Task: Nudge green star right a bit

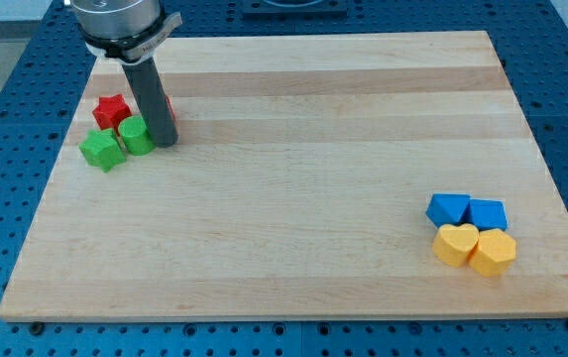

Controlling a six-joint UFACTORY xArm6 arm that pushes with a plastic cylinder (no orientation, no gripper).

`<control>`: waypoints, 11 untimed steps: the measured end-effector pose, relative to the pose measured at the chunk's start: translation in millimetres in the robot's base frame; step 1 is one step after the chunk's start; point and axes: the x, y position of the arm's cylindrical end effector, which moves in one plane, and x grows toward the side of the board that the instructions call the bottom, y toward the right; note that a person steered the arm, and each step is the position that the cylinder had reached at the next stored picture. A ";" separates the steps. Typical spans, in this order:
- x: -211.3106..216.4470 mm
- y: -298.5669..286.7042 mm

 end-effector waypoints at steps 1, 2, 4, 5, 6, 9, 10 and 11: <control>0.8 3.4; 26.2 24.5; 115.4 -24.4; 123.0 -87.7; 104.0 -134.2; 16.4 -123.8; 22.3 -82.6; 39.7 -44.9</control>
